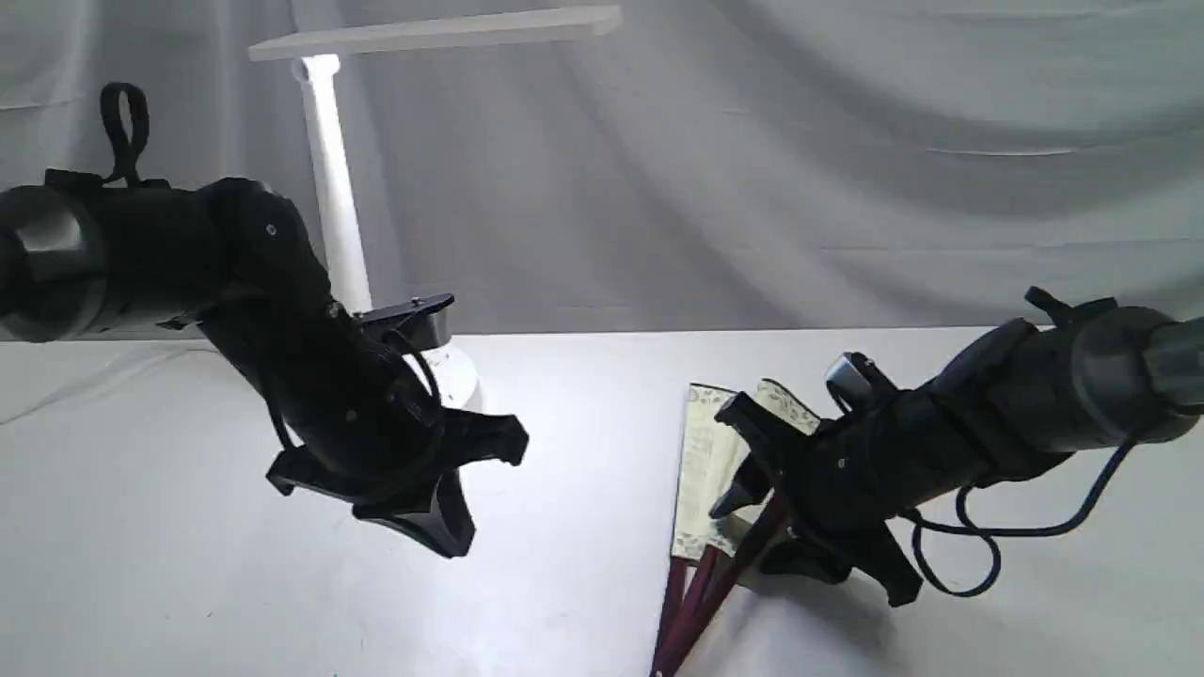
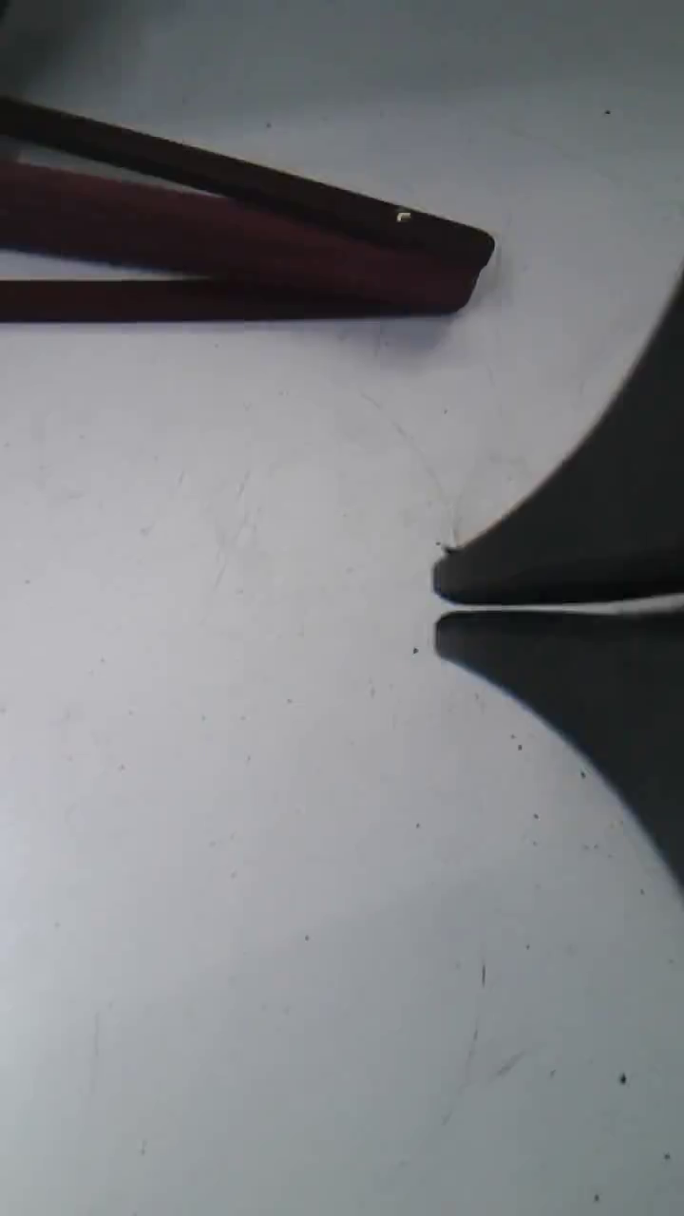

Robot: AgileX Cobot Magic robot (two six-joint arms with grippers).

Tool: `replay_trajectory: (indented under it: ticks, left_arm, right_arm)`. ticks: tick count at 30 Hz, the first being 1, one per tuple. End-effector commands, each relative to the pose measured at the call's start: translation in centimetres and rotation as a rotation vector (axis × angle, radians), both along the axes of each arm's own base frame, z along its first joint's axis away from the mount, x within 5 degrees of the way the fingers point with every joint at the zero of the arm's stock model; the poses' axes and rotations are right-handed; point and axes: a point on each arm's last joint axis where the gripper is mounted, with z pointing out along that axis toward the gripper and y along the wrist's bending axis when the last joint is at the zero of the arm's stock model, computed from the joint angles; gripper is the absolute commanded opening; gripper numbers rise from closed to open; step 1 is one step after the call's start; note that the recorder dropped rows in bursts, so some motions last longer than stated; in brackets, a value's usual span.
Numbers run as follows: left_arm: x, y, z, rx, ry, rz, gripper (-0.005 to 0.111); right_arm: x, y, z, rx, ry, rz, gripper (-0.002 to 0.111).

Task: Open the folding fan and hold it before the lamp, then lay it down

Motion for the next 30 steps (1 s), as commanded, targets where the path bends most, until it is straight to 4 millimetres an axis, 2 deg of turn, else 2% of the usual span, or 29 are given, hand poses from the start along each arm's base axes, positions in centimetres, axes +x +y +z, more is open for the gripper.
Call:
replay_trajectory:
  ticks: [1,8,19,25,30]
  left_arm:
    - [0.0,0.0,0.6,-0.015,-0.019,0.001,0.000]
    - [0.0,0.0,0.6,-0.015,-0.022,0.000,0.000]
    - [0.1,0.0,0.6,-0.016,-0.037,0.002,0.000]
    - [0.1,0.0,0.6,-0.015,-0.037,0.001,0.000]
    - [0.1,0.0,0.6,-0.015,-0.037,0.001,0.000]
  right_arm:
    - [0.0,0.1,-0.5,-0.006,-0.007,-0.013,0.049]
    - [0.1,0.2,-0.4,-0.020,-0.037,0.025,0.037]
    - [-0.2,0.5,-0.1,-0.027,-0.090,0.203,0.000]
    - [-0.3,1.2,1.1,0.023,-0.171,0.305,0.000]
    - [-0.6,1.5,4.0,0.006,-0.277,0.392,0.000]
